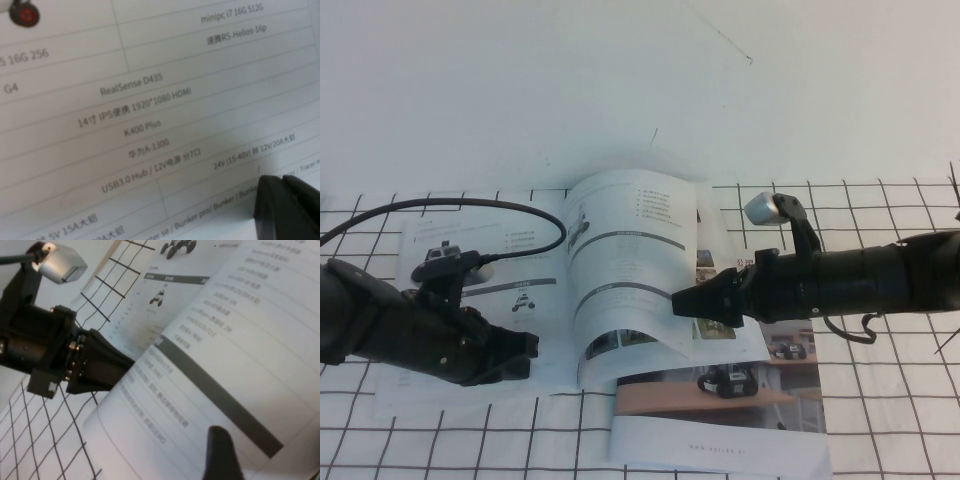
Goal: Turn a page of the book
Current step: Open the closed book
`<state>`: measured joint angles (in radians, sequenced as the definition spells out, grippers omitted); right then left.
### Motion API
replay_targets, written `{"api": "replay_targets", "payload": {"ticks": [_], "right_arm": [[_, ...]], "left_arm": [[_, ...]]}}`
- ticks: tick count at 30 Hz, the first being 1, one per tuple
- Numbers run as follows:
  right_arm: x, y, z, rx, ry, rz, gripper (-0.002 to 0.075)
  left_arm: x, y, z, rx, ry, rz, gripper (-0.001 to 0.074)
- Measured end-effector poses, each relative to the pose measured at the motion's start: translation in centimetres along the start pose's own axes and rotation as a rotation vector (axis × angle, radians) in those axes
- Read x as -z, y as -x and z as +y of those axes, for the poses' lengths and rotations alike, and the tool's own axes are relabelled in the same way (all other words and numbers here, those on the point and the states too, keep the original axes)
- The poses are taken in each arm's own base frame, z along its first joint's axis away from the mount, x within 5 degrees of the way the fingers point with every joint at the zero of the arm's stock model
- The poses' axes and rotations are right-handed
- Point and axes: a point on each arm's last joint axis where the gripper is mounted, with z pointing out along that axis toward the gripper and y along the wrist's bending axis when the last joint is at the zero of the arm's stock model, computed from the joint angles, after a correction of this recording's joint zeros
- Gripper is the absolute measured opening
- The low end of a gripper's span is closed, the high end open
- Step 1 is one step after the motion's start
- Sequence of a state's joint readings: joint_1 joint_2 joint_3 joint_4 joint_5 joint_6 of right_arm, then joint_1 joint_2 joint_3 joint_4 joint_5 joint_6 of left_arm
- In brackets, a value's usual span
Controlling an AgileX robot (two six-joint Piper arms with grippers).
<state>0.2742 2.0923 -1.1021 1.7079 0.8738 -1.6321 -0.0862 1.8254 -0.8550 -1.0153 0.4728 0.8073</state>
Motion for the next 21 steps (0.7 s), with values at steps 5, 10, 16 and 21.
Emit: {"api": "replay_targets", "payload": {"ticks": [5,10,16,21], "right_arm": [[0.0,0.4,0.1,0.006,0.003,-0.008,0.0415],[-0.1,1.3,0.4,0.015,0.035,-0.025,0.0414],[0.0,2.7,1.2,0.016,0.100,-0.053,0.0414],[-0.1,3.4,1.7,0.025,0.135,-0.062,0.0414]], "left_arm": [[1.3,0.2,-0.5,-0.079,0.004,-0.031,-0.0004],[5.2,1.2,-2.4,-0.256,0.006,-0.177,-0.0004],[10.4,1.4,-5.4,-0.478,-0.042,-0.346,-0.0004],[13.1,0.5,-7.2,-0.615,-0.112,-0.404,-0.0004]]}}
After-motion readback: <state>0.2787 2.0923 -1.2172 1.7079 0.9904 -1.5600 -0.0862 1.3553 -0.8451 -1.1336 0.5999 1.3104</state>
